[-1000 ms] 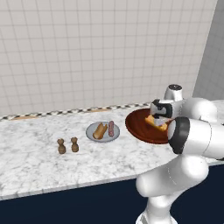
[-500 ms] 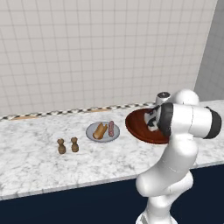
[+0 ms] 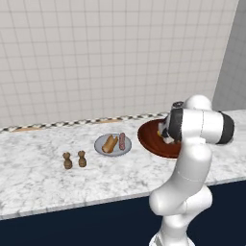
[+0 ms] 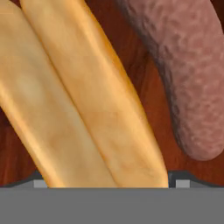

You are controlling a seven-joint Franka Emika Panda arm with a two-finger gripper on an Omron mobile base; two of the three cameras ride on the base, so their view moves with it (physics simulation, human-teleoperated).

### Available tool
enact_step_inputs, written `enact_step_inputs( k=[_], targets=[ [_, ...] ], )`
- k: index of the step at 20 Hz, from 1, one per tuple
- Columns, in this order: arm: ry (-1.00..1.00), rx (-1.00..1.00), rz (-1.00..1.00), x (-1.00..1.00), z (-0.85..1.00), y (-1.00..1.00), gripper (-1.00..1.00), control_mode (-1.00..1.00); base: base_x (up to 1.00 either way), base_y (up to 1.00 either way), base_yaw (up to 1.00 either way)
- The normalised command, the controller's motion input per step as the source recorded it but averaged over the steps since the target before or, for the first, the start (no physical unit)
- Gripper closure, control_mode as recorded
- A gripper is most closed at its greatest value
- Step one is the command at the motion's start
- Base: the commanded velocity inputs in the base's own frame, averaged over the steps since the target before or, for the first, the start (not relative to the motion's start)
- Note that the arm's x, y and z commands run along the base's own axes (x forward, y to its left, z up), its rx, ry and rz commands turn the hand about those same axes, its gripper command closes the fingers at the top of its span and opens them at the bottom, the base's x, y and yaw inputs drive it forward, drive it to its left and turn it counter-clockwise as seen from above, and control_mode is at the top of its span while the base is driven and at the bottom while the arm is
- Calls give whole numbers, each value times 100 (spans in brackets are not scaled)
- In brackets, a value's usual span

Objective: Place one bun and one sausage from the bowl on each plate.

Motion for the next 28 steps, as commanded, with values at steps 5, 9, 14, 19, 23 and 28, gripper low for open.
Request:
enact_step_inputs(
  k=[5, 9, 14, 19, 23, 28],
  targets=[
    [4, -1, 0, 11, -20, 0, 100, -100, 0, 0, 0],
    [-27, 0, -6, -62, 65, -69, 100, -100, 0, 0, 0],
    [-26, 1, -23, -76, 79, -100, 100, -100, 0, 0, 0],
    [0, 7, -33, -6, 34, -100, 100, -100, 0, 0, 0],
    [18, 7, -15, 31, -4, -60, 100, -100, 0, 0, 0],
    [1, 0, 0, 4, -66, -57, 100, -100, 0, 0, 0]
  ],
)
